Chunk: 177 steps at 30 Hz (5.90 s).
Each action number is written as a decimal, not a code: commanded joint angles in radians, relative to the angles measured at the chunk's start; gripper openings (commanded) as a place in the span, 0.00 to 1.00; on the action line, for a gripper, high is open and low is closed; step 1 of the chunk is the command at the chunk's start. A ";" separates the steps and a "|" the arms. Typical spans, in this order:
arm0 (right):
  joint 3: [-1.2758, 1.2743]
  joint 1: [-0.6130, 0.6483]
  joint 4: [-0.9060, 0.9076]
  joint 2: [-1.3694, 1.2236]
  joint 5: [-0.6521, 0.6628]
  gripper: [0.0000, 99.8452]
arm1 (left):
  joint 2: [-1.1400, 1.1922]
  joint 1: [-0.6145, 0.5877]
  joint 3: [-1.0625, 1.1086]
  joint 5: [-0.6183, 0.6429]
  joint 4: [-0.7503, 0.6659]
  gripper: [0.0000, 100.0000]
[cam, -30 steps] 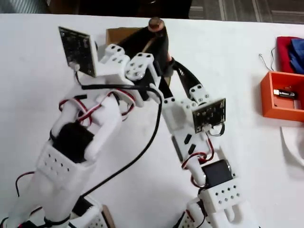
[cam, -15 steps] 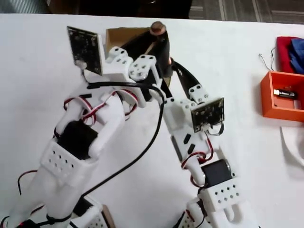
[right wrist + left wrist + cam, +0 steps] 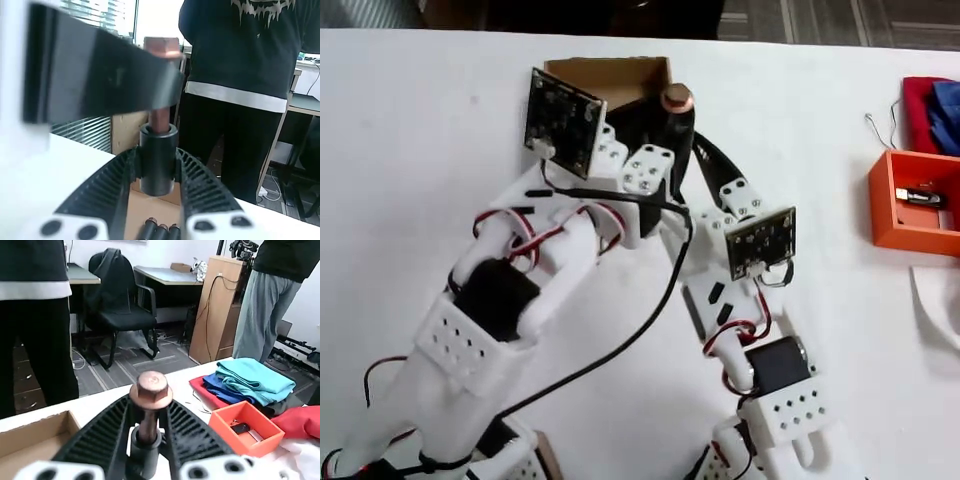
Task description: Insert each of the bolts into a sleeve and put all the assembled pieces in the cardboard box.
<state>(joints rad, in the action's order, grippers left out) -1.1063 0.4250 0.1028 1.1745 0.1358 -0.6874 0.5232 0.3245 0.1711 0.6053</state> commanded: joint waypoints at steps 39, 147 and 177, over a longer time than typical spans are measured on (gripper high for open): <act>0.008 0.002 0.002 0.033 -0.008 0.02 | -0.015 -0.055 -0.081 -0.018 0.316 0.24; 2.378 0.070 0.940 -2.321 -0.215 0.02 | -0.114 -1.197 1.044 -0.603 0.120 0.07; 2.377 0.068 0.743 -2.445 -0.170 0.07 | -0.114 -1.197 1.044 -0.603 0.121 0.07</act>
<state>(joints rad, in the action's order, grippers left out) 1.2566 0.4971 0.8715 -1.2804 -0.0376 -0.7871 -0.6705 1.3663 -0.4396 0.7419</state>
